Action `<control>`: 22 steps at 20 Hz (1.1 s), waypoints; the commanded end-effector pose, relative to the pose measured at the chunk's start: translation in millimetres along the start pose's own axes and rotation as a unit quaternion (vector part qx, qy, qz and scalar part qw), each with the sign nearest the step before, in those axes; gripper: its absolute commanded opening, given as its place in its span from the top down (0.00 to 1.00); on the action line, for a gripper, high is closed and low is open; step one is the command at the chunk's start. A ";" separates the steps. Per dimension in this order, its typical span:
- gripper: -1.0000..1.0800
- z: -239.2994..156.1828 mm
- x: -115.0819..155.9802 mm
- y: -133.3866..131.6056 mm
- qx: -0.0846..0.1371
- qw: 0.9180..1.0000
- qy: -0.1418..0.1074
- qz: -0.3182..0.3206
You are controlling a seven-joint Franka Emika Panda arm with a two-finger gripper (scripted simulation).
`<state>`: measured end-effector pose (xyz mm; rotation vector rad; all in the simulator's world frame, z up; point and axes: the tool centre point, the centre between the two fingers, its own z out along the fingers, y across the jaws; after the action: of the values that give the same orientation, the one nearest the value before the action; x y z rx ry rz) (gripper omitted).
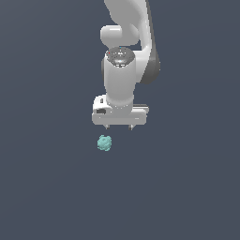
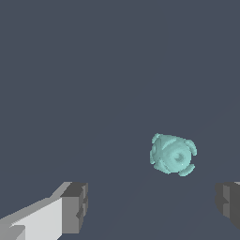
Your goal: Pick up the object and move it to a goal position.
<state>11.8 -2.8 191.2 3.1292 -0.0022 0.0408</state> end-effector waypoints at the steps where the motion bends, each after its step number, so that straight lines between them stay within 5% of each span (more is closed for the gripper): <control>1: 0.04 0.0 0.0 0.0 0.000 1.000 0.000 0.000; 13: 0.04 -13.6 4.7 -11.6 0.011 1.000 0.015 -0.016; 22: 0.04 26.7 2.3 18.5 0.010 1.000 0.005 0.023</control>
<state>15.9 -13.3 175.4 3.1507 -0.0407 0.0673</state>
